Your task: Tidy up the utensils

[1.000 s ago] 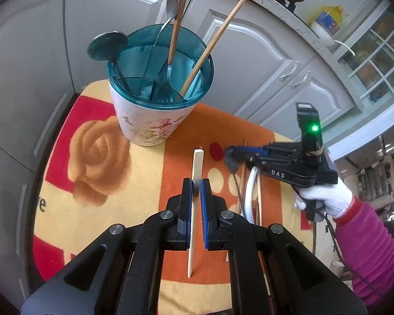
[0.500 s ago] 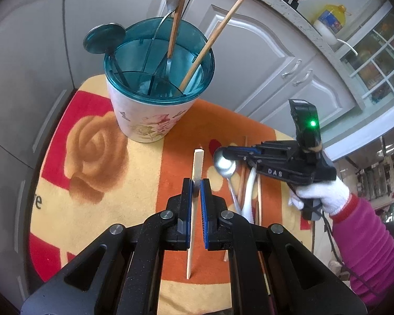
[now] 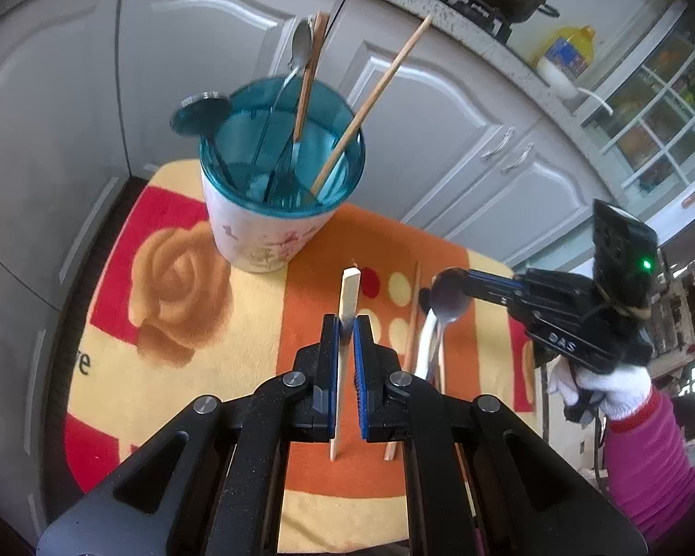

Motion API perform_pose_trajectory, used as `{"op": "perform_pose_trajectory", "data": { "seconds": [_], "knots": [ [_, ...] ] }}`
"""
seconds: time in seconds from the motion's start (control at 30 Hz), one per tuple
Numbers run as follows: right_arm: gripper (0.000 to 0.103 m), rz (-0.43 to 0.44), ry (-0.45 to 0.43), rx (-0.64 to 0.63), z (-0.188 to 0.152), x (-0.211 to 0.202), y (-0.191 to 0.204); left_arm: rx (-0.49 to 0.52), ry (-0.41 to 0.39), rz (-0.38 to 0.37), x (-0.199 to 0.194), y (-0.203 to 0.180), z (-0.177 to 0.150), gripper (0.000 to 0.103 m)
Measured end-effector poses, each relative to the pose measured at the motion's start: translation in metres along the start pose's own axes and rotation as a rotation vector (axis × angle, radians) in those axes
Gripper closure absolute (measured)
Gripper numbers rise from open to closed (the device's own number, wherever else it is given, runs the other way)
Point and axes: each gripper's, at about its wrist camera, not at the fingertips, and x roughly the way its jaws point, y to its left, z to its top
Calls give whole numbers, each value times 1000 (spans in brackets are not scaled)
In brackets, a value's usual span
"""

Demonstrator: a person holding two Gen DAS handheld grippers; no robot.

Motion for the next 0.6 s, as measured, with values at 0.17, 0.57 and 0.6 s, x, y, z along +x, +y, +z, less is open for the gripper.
{"op": "perform_pose_trajectory", "data": {
  "seconds": [0.17, 0.57, 0.6],
  "knots": [
    [102, -30, -54, -37, 10, -26, 20, 11, -63, -3, -26, -2, 12, 98],
    [102, -56, -245, -109, 95, -84, 65, 35, -258, 20, -100, -6, 80, 98],
    [102, -59, -253, -113, 102, -84, 68, 33, -274, 23, -105, -5, 88, 98]
  ]
}}
